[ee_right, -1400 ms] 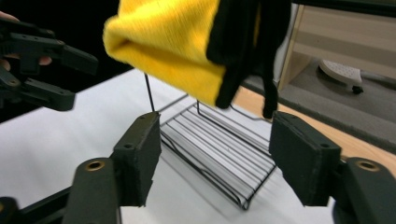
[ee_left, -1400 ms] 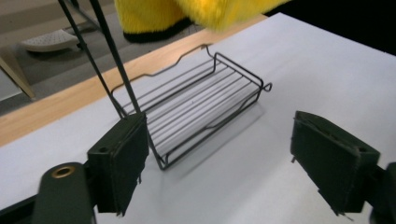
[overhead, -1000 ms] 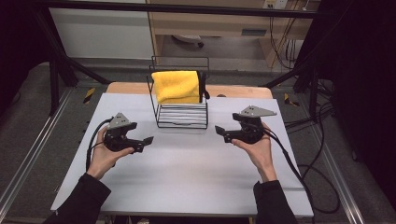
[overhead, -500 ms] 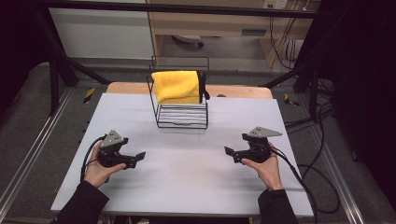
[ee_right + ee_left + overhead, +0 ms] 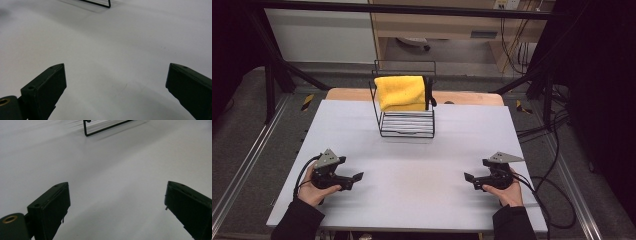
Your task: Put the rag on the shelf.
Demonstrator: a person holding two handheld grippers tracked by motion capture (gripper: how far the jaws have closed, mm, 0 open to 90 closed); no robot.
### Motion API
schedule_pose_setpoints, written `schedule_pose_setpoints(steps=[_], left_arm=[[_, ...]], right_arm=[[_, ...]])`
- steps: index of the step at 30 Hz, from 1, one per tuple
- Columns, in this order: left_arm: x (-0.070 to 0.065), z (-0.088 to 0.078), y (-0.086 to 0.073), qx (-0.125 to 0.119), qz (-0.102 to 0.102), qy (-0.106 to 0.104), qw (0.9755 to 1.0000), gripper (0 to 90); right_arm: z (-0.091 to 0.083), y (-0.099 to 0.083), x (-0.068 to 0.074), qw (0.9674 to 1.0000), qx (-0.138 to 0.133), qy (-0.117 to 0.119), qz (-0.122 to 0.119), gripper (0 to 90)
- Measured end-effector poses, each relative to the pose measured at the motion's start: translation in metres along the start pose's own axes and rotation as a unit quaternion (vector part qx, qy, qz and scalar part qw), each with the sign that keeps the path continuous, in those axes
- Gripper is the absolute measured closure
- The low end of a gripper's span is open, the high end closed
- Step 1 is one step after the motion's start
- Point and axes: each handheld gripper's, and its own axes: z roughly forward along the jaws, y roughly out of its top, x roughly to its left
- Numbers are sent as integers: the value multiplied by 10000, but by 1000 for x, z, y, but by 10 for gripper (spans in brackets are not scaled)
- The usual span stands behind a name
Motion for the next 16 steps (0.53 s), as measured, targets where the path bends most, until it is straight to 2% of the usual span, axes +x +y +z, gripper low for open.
schedule_pose_setpoints(steps=[7, 16], left_arm=[[0, -1, -8, 43, -15, -16, 10000, 64], [2, -1, -10, 102, 21, 22, 9999, 64]], right_arm=[[-2, -7, 1, 10000, 19, 0, -47, 31], [-3, -9, -1, 10000, 42, -18, -31, 31]])
